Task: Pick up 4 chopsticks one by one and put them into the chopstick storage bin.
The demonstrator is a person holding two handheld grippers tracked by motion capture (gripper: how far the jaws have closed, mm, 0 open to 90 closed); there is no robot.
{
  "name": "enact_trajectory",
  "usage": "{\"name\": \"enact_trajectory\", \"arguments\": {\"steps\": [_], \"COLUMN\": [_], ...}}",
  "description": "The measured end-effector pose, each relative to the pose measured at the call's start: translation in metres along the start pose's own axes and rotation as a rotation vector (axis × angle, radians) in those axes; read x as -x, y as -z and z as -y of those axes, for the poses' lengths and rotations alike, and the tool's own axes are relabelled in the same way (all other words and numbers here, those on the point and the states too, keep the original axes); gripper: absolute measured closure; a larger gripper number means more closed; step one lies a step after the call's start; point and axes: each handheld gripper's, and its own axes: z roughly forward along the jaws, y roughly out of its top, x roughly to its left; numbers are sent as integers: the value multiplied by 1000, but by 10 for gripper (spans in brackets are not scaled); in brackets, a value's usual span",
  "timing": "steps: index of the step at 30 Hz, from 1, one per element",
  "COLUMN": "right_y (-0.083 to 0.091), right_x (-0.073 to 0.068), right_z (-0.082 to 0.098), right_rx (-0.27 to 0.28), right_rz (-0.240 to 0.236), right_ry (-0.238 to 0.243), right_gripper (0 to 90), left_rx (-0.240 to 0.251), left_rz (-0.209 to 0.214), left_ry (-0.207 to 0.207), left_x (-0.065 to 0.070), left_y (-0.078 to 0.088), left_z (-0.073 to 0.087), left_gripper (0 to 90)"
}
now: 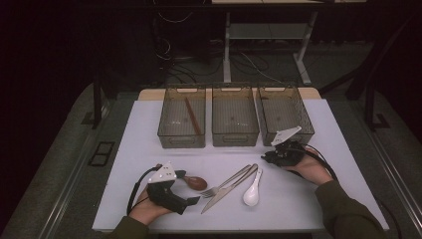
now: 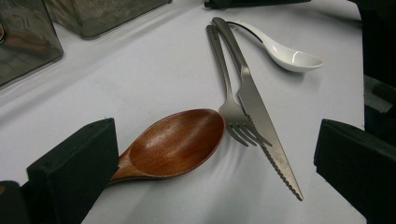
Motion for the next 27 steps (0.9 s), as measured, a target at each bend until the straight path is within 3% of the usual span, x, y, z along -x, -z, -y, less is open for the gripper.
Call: {"name": "enact_trajectory", "arguments": {"steps": [2, 7, 12, 20, 27], "right_y": [-1, 4, 14, 41, 60], "right_x": [1, 4, 5, 0, -6], "right_z": [1, 3, 9, 28, 49], "right_rx": [3, 30, 43, 65, 76], "right_rz": [2, -14, -1, 26, 44], "right_ry": [-10, -40, -70, -78, -116], "right_gripper": [760, 615, 509, 468, 434], "left_rx": [0, 1, 4, 6, 9], "left_rz": [-1, -5, -7, -8, -9], "left_ry": [0, 5, 5, 7, 11], "left_x": [0, 0, -1, -1, -1], "left_y": [0, 1, 1, 3, 3], "left_z": [0, 0, 0, 0, 1], "left_gripper": [0, 0, 0, 0, 0]}}
